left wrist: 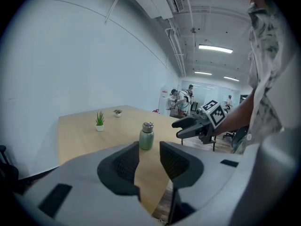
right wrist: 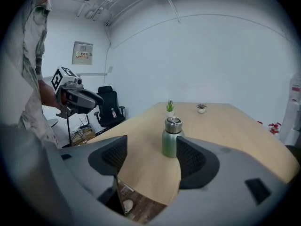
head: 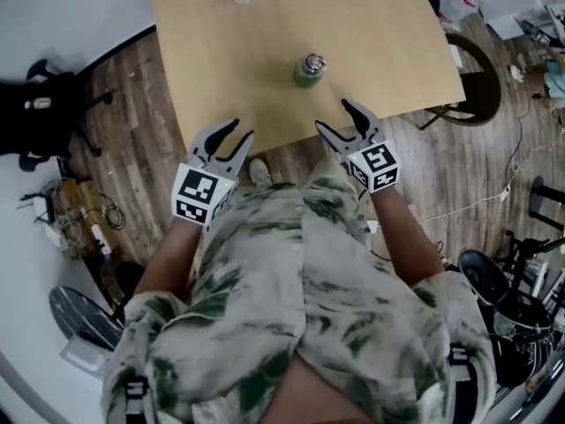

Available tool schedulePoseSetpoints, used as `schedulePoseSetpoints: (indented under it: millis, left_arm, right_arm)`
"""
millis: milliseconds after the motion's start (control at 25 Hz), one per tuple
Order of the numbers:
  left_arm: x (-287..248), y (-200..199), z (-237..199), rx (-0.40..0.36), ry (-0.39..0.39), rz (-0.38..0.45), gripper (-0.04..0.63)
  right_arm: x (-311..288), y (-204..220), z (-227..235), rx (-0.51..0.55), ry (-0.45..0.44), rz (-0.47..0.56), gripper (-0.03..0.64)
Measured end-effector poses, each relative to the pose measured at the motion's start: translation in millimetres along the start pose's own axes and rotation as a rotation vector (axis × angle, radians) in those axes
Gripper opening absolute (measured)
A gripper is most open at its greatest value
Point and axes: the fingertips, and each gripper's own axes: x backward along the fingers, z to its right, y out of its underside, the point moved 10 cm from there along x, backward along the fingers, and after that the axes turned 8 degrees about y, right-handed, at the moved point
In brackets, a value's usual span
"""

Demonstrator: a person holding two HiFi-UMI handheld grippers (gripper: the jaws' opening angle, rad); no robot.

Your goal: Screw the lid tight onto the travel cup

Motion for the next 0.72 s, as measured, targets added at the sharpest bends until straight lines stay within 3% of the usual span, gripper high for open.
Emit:
schedulePoseSetpoints:
  millis: [320,720]
  left_arm:
    - [-21.3,-14.0,-19.2,0.038,-0.020,0.000,0.130]
    - [-50.5,-30.9,-29.0,0.081,-0.070,-0.008,0.135]
  right_arm:
    - [-44.4,9.7,29.7,0.009,-0.012,-0.072,0.354]
    - [-103.2,12.2,49.8,0.056,-0.121,-0.093,0.396]
